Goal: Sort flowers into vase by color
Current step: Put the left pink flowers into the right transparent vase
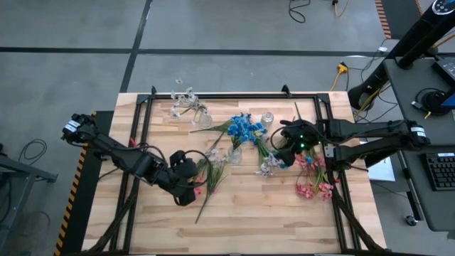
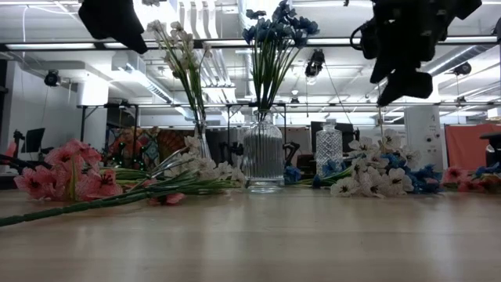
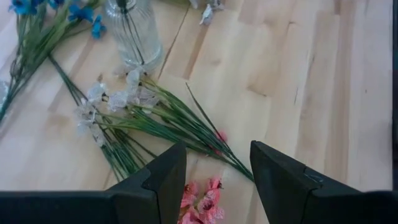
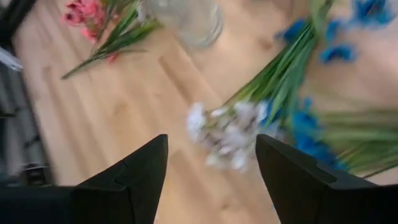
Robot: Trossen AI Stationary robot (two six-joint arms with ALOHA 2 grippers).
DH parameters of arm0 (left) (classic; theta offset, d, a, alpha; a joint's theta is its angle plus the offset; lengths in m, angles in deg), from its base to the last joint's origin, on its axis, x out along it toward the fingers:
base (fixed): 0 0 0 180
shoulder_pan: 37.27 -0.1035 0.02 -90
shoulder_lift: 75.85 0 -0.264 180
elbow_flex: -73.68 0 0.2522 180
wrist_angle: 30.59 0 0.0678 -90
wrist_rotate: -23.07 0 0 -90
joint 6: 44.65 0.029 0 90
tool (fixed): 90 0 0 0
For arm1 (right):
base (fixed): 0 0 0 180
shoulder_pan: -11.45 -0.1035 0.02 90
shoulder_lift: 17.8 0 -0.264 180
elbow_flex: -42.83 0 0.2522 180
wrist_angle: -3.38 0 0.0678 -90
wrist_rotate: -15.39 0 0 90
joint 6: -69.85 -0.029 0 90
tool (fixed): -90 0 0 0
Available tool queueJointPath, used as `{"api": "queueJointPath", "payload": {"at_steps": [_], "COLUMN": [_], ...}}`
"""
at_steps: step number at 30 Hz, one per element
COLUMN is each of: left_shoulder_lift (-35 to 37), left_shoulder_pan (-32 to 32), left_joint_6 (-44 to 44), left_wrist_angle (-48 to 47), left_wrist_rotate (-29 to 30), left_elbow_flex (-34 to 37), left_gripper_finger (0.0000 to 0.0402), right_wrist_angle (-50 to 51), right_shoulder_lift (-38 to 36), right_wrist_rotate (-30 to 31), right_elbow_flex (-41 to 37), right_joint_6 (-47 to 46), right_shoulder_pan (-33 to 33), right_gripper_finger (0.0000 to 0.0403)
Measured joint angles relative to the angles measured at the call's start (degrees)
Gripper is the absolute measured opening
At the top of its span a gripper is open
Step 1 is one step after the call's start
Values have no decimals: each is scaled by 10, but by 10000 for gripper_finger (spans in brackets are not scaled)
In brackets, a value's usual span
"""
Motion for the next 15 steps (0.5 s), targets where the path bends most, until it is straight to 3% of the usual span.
{"api": "queueJointPath", "payload": {"at_steps": [7,15], "left_shoulder_lift": [0,0], "left_shoulder_pan": [9,12], "left_joint_6": [55,88], "left_wrist_angle": [-1,-14], "left_wrist_rotate": [41,41], "left_elbow_flex": [13,24], "left_gripper_finger": [162,162], "right_wrist_angle": [41,137], "right_shoulder_lift": [11,59], "right_wrist_rotate": [-28,54], "right_elbow_flex": [18,44], "right_joint_6": [-105,-121], "right_shoulder_pan": [-23,-20], "right_gripper_finger": [222,210]}}
